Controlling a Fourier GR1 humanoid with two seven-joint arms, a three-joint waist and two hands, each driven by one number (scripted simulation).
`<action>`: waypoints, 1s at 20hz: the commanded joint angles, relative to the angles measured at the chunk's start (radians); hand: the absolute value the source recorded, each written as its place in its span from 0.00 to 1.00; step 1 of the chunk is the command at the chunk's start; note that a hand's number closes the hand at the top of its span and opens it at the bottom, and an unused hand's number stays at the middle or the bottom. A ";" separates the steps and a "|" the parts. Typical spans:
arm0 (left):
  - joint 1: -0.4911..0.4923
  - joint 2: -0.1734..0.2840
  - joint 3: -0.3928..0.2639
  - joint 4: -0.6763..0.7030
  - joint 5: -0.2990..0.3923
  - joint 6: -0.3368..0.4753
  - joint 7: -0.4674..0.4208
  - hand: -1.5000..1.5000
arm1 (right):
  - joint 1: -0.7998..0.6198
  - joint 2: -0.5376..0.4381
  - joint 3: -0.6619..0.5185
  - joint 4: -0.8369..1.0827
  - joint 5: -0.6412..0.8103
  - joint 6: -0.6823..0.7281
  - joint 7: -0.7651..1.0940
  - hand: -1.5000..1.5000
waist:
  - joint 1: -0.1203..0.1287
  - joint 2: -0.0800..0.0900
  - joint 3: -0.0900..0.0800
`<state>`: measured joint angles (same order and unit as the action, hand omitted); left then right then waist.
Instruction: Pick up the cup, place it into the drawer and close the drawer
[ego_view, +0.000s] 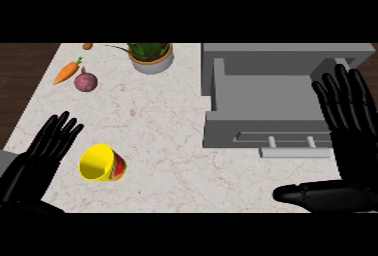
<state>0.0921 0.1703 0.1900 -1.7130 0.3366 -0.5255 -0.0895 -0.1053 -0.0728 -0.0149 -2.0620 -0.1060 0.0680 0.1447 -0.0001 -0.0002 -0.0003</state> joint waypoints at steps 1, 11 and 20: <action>-0.007 0.005 0.026 0.110 -0.074 -0.030 -0.102 0.00 | -0.012 -0.028 -0.047 0.023 -0.046 0.038 -0.015 0.00 | 0.000 0.000 0.000; -0.066 -0.014 -0.002 0.399 -0.261 -0.027 -0.355 0.00 | -0.011 -0.029 -0.057 0.061 -0.030 0.044 -0.044 0.00 | -0.001 0.001 0.000; -0.212 0.022 0.024 0.661 -0.293 -0.009 -0.421 0.00 | -0.017 0.007 0.002 0.030 0.011 0.018 -0.016 0.00 | -0.002 0.001 0.000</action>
<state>-0.0537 0.2064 0.2210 -1.1752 0.0889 -0.5695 -0.4545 -0.0985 -0.0795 -0.0285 -2.0771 -0.1268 0.0978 0.1512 -0.0022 -0.0001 -0.0003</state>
